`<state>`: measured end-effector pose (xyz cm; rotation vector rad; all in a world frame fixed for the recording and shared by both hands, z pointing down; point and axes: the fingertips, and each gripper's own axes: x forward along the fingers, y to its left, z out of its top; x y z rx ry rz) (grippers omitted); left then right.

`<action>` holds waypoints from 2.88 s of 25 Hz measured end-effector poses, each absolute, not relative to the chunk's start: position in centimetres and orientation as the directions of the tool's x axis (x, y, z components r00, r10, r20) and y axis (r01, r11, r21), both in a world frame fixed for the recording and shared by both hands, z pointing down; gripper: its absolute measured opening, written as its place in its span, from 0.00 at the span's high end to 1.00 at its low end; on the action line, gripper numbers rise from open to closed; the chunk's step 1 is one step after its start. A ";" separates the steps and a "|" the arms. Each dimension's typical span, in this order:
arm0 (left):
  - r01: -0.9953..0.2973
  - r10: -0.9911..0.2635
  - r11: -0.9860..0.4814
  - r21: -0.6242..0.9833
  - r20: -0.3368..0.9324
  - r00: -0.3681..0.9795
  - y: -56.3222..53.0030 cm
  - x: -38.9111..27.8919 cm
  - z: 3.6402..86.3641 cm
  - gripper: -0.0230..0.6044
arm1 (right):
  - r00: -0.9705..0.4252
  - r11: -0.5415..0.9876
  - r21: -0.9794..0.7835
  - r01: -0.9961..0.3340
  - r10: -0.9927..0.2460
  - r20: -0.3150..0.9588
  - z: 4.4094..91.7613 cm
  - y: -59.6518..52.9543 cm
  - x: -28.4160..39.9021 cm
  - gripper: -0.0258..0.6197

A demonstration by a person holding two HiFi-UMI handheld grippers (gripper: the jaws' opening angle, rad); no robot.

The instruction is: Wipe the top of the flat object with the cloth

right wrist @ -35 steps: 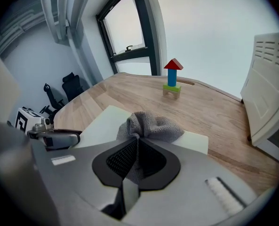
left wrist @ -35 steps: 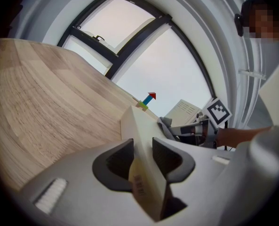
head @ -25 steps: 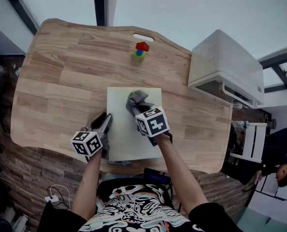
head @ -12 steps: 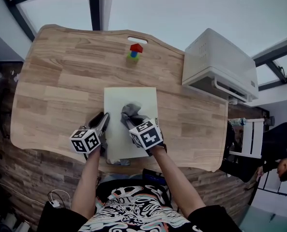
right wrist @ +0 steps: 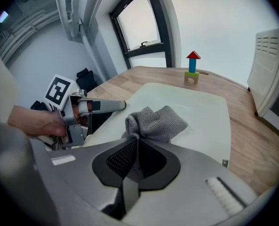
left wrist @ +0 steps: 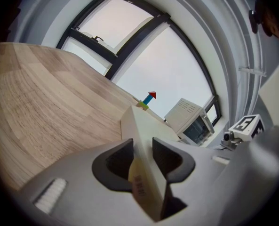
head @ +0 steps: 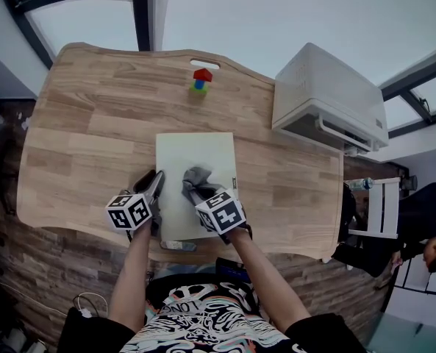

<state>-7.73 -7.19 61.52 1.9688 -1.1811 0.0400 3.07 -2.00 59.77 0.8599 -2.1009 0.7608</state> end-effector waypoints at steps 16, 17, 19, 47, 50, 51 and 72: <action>-0.754 -0.724 -0.229 0.616 0.411 0.555 -7.3 -7.7 61.5 0.67 | -0.536 0.610 -0.272 -0.744 -0.302 0.789 59.8 2.1 3.3 0.95; -0.755 -0.725 -0.235 0.613 0.407 0.556 -7.4 -7.7 61.4 0.67 | -0.541 0.613 -0.275 -0.741 -0.301 0.786 59.7 2.2 3.3 0.95; -0.774 -0.724 -0.267 0.574 0.410 0.554 -7.6 -7.6 61.1 0.67 | -0.547 0.618 -0.269 -0.739 -0.318 0.774 59.4 2.3 3.3 0.95; -0.847 -0.844 -0.508 0.155 0.108 0.526 2.0 -7.6 37.9 0.87 | -0.327 0.348 0.124 -0.929 -0.930 0.166 38.2 5.6 7.2 0.94; -0.846 -0.845 -0.509 0.160 0.097 0.527 2.1 -7.6 37.4 0.87 | -0.321 0.340 0.118 -0.933 -0.935 0.150 37.7 5.8 7.5 0.95; -0.845 -0.843 -0.509 0.162 0.103 0.528 2.0 -7.5 37.5 0.87 | -0.318 0.336 0.116 -0.935 -0.936 0.148 37.6 5.8 7.7 0.94; -0.826 -0.819 -0.521 0.213 0.149 0.555 2.1 -5.2 40.0 0.87 | -0.297 0.321 0.098 -0.942 -0.934 0.196 38.5 6.9 10.6 0.95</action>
